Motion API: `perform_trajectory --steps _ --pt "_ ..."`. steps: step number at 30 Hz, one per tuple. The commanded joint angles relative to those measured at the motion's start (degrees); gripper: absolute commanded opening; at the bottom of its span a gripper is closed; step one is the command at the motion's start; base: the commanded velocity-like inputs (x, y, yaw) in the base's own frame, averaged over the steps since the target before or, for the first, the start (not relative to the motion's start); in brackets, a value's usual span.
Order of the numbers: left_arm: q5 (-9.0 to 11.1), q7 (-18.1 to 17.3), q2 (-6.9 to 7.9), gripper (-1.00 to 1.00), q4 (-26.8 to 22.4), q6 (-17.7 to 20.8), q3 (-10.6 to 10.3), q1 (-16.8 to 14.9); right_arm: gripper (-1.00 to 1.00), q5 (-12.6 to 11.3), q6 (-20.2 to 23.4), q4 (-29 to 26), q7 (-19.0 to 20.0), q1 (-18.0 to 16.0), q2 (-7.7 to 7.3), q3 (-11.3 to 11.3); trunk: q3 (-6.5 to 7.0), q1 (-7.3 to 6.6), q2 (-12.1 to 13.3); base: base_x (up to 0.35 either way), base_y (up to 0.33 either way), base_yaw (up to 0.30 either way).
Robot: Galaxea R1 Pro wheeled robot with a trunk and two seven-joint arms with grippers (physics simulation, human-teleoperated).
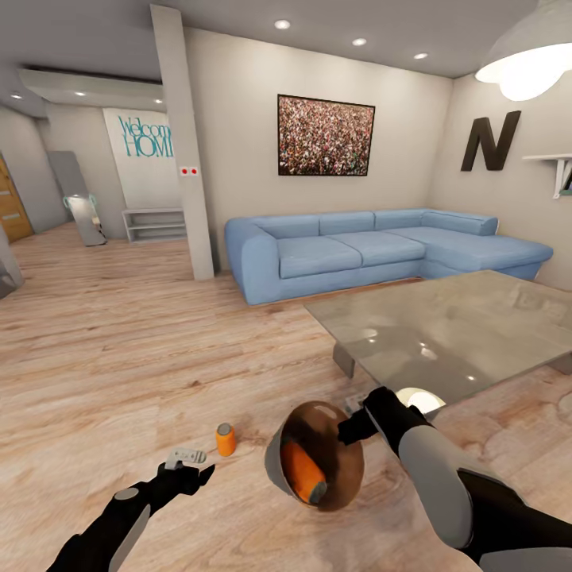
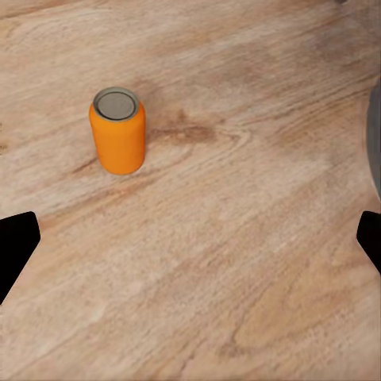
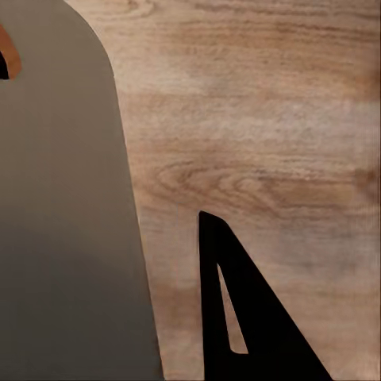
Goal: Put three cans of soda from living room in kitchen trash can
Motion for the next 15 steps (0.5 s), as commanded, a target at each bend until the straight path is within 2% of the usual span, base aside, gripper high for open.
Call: perform_trajectory --steps 1,6,15 --pt "0.0 0.0 -0.01 1.0 0.03 0.0 -0.01 0.0 -1.0 -3.72 0.49 0.0 0.02 -0.05 0.02 -1.16 0.01 -0.01 -0.01 0.0 0.085 0.0" --pt "0.0 0.03 -0.04 1.0 0.23 0.02 -0.12 0.0 -1.0 -3.72 0.45 0.02 0.02 -0.05 0.02 -1.16 0.01 -0.01 -0.01 0.0 0.149 0.0" --pt "0.0 0.08 -0.05 1.0 0.38 0.04 -0.13 0.0 -1.0 -3.72 0.42 0.07 0.03 -0.05 0.03 -1.16 0.01 -0.01 -0.01 0.0 0.255 0.0"
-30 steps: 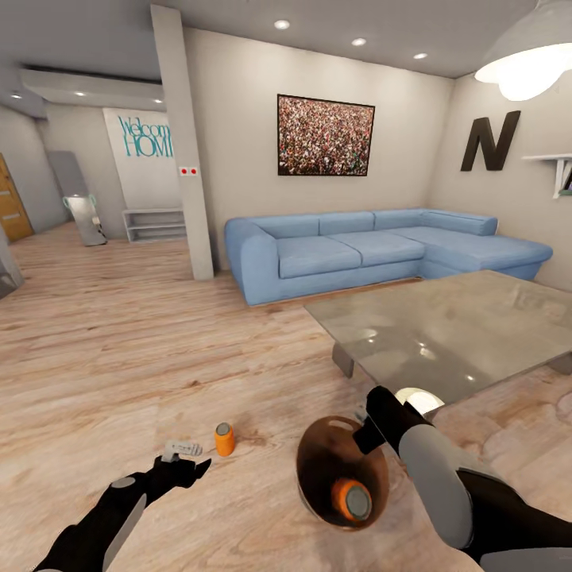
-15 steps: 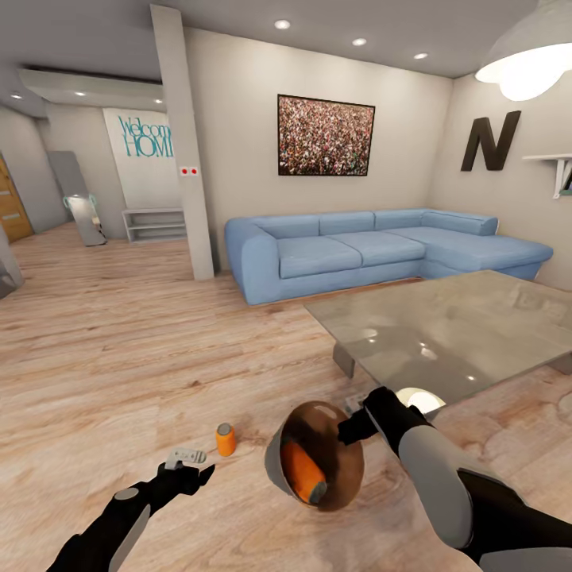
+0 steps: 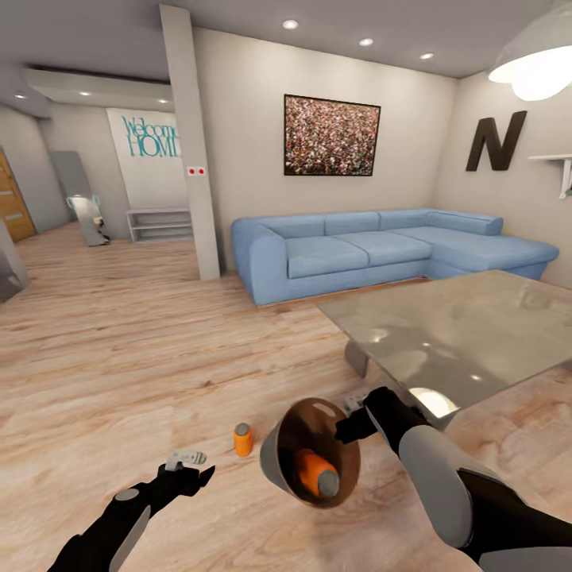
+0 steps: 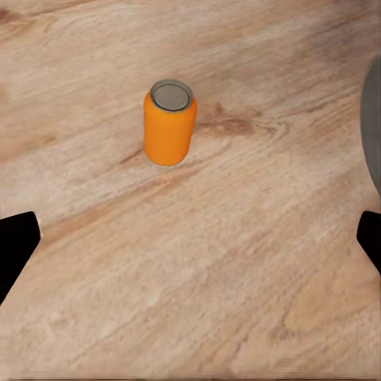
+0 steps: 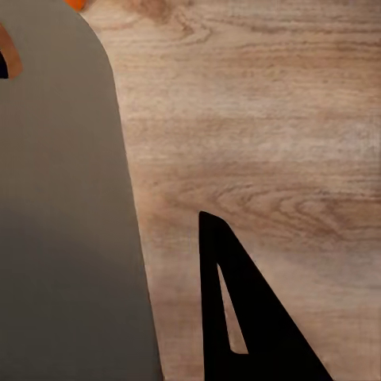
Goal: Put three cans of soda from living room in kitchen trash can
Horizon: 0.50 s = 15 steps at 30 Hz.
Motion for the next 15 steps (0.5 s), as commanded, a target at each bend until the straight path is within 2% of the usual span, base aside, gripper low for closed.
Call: perform_trajectory --steps 1,9,12,15 --pt "0.0 0.0 0.0 1.0 0.02 0.0 0.0 0.0 -1.0 -1.11 0.22 -0.01 0.0 -0.03 0.01 -0.47 0.01 -0.01 -0.01 0.0 0.276 0.0" --pt "-0.01 0.0 0.0 1.0 -0.06 -0.02 0.0 0.0 -1.0 -1.17 0.22 -0.28 -0.39 -0.03 -0.07 -0.6 0.01 -0.01 -0.01 0.0 0.277 0.0" --pt "0.0 0.0 0.0 1.0 -0.27 -0.06 0.05 0.0 -1.0 -1.18 0.26 -0.38 -0.61 -0.03 -0.13 -0.89 0.01 -0.01 -0.01 0.0 0.155 0.0" --pt "0.0 -0.03 0.0 1.0 -0.4 -0.07 0.08 0.0 -1.0 -1.12 0.35 -0.43 -0.96 -0.03 -0.39 -3.59 0.01 -0.01 -0.01 0.0 0.053 0.0"
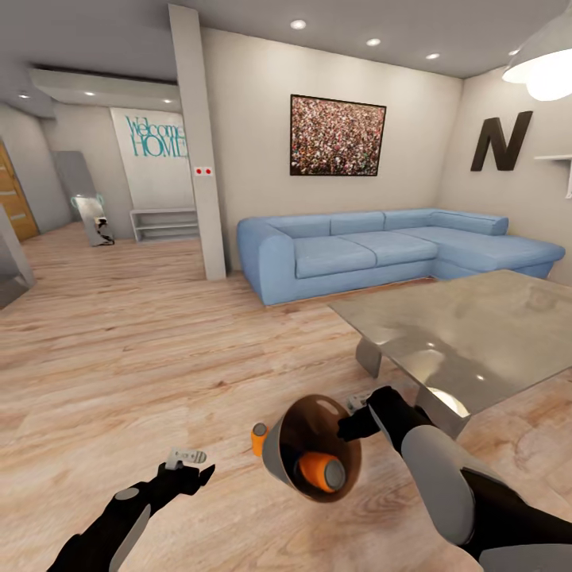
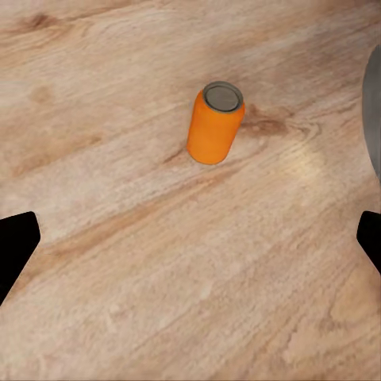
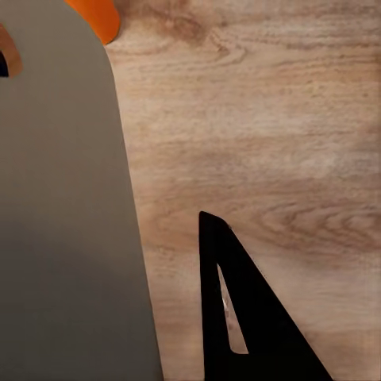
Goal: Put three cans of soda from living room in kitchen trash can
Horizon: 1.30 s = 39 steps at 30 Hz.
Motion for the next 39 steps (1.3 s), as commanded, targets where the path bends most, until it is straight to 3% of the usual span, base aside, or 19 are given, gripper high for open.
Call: perform_trajectory --steps 1,5,18,32,39 --pt "0.0 -0.01 0.0 1.0 0.0 -0.01 0.0 0.0 -1.0 -1.17 0.26 0.0 -0.06 -0.02 -0.03 -0.98 0.01 -0.01 -0.01 0.0 0.026 0.0" --pt "0.0 0.0 0.0 1.0 -0.07 -0.02 0.0 0.0 -1.0 -1.1 0.35 -0.08 -0.26 -0.02 -0.24 -3.18 0.01 -0.01 -0.01 0.0 0.011 0.0" --pt "0.02 0.03 -0.01 1.0 -0.15 -0.03 0.01 0.0 -1.0 -1.09 0.42 -0.1 -0.29 -0.02 -0.29 -3.85 0.01 -0.01 -0.01 0.0 0.001 0.0" --pt "0.02 0.03 -0.05 1.0 -0.16 0.02 -0.06 0.0 -1.0 -1.09 0.47 -0.1 -0.28 -0.02 -0.29 -3.92 -3.09 0.35 -0.19 0.0 0.0 0.0" --pt "0.02 0.03 -0.01 1.0 -0.22 -0.02 0.0 0.0 -1.0 -1.09 0.47 -0.1 -0.28 -0.02 -0.23 -3.92 -3.09 0.35 -0.19 0.0 0.0 0.0"
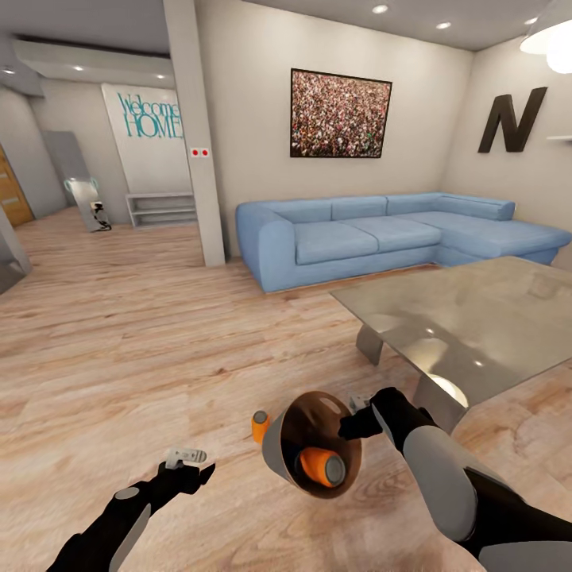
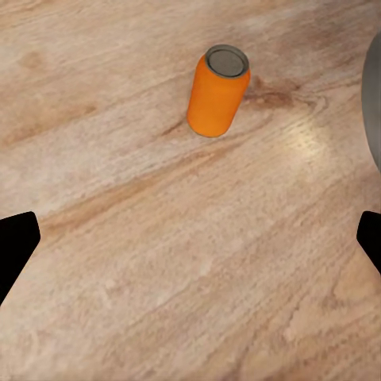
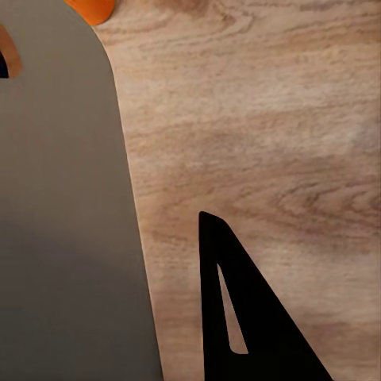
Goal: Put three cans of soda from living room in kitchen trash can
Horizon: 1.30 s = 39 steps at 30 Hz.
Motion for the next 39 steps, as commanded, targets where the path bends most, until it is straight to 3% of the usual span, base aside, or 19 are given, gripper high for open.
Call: perform_trajectory --steps 1,8,22,39 --pt "0.0 0.0 -0.02 1.0 0.02 -0.01 -0.02 0.0 -1.0 -1.12 0.23 0.0 0.0 -0.03 0.01 -0.41 0.01 -0.01 0.0 0.0 0.0 0.0" --pt "-0.02 0.0 -0.08 1.0 0.07 0.03 -0.08 0.0 -1.0 -1.15 1.33 0.0 0.0 -0.03 0.03 -0.41 -1.54 0.17 -0.1 0.0 0.0 0.0" --pt "-0.02 0.08 -0.06 1.0 0.02 0.01 0.02 0.0 -1.0 -1.15 1.89 -0.07 0.0 -0.03 0.03 -0.41 -1.54 0.17 -0.1 0.0 0.0 0.0" --pt "-0.1 0.26 -0.35 1.0 0.38 0.86 -0.24 0.0 -1.0 -1.14 3.95 -0.08 0.0 -0.08 0.07 -0.43 1.89 -0.26 0.13 0.0 0.0 0.0"
